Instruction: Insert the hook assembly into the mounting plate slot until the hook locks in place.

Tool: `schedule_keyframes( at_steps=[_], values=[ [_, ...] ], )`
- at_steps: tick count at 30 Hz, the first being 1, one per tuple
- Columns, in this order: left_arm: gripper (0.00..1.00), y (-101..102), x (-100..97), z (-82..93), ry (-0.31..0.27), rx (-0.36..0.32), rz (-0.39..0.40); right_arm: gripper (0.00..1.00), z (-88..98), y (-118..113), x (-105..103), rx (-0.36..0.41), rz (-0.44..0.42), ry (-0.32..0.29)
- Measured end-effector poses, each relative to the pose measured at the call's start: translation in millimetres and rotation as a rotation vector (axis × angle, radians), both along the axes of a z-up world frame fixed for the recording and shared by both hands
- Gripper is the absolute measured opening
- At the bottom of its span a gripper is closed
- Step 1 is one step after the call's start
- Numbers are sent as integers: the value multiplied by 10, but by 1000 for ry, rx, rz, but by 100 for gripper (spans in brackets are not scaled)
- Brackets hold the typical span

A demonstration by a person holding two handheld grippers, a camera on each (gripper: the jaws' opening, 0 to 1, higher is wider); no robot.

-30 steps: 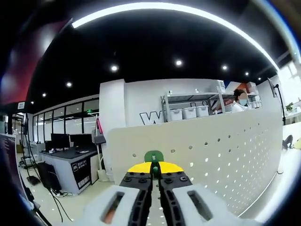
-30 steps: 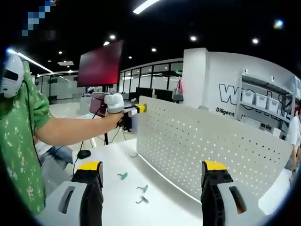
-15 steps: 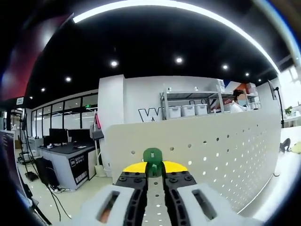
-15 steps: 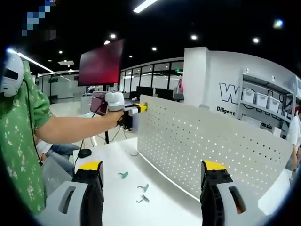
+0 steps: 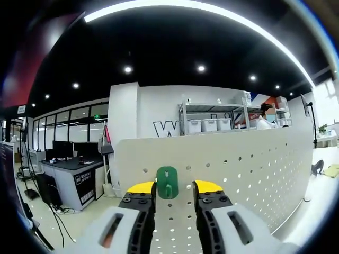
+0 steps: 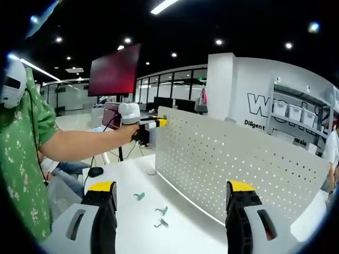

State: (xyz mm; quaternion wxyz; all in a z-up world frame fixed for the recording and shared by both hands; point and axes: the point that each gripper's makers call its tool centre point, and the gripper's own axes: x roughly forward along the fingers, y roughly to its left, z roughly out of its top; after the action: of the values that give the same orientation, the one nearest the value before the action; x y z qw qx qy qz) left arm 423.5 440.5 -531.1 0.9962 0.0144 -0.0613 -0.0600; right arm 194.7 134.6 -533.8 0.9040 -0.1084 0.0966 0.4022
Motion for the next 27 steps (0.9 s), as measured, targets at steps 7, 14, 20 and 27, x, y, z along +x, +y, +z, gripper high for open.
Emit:
schedule_keyframes(
  at_steps=[7,14,20,27],
  values=[
    [41,-47,-28,-9,3,6,-17,87,4,17,-4,-1,3,-2],
    [49,-76,-58,-38,12,-12,-34,87,1,20,-4,1,2,-3],
    [52,-104,-94,-67,17,-18,-43,87,18,25,-24,5,3,-7],
    [57,-144,-145,-57,19,-22,-58,87,27,-7,-40,4,-6,-11]
  ],
)
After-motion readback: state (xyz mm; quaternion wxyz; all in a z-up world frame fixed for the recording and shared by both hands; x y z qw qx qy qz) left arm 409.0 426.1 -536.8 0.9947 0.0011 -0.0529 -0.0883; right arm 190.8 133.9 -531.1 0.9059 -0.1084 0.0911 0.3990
